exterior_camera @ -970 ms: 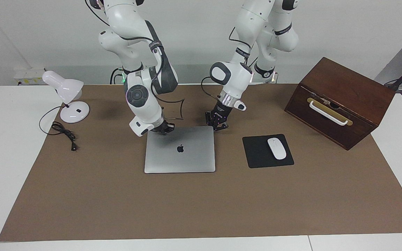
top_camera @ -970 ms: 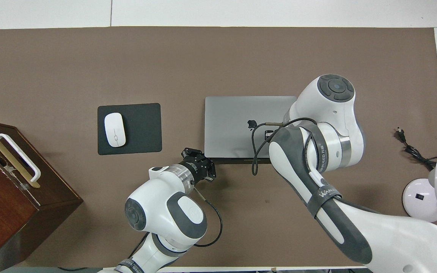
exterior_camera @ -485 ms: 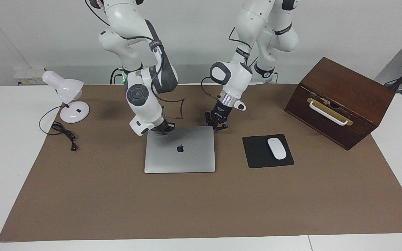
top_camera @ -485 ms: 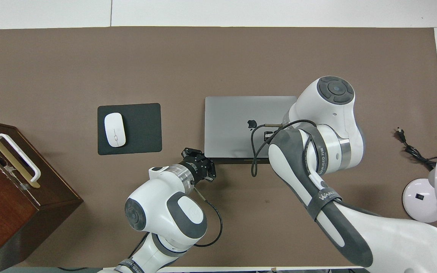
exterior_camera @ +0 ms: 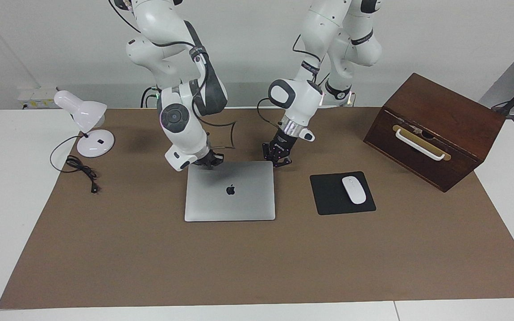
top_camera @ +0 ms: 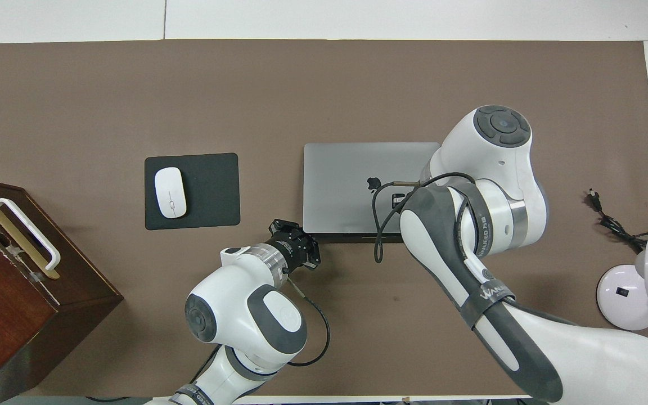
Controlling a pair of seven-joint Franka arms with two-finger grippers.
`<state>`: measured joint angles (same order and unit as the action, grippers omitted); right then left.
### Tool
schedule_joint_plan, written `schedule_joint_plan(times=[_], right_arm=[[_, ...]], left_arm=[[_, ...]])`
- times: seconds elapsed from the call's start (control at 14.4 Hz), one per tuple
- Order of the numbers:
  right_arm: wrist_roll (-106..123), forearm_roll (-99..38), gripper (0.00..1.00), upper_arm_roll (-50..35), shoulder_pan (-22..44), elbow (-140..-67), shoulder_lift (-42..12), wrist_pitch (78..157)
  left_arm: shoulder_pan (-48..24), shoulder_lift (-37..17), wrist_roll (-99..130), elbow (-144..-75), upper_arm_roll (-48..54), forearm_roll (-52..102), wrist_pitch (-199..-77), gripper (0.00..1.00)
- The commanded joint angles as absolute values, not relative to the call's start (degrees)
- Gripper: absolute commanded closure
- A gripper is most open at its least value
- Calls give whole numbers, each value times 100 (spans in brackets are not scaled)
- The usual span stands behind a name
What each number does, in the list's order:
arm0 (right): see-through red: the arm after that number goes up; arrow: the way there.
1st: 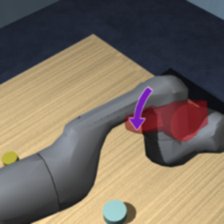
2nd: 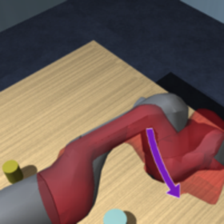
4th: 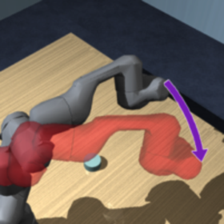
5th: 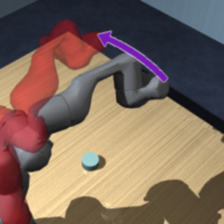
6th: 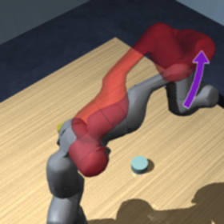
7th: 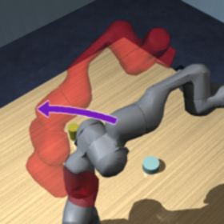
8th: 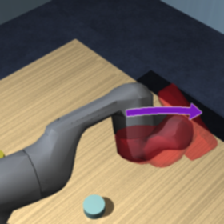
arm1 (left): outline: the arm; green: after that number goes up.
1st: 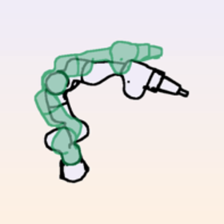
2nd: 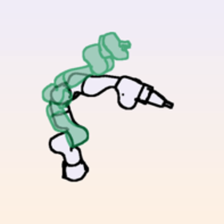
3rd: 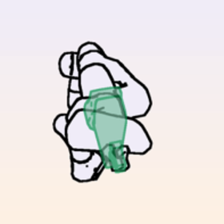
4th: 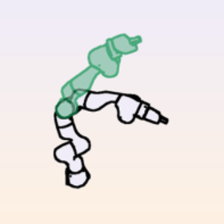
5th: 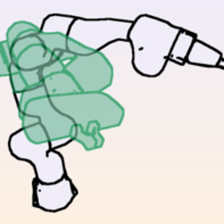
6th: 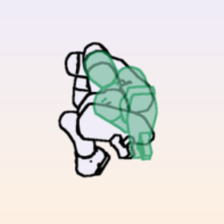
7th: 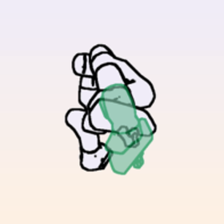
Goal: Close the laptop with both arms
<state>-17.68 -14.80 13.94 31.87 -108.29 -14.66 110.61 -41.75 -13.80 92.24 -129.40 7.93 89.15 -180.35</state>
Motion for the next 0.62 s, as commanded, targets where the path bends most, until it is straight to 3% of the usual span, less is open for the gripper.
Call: schedule_joint_plan(times=[0.0, 0.55], right_arm=[[-1564, -1547, 100, 1476, 3190, -10679, -1424, 10820], [-1433, -1512, 100, 1661, 3129, -10302, -1336, 10363]], left_arm=[[-4236, -1354, 9255, -13192, 721, 9035, -18158, 100], [-4061, -1178, 9272, -13157, 721, 9053, -18132, 100]])
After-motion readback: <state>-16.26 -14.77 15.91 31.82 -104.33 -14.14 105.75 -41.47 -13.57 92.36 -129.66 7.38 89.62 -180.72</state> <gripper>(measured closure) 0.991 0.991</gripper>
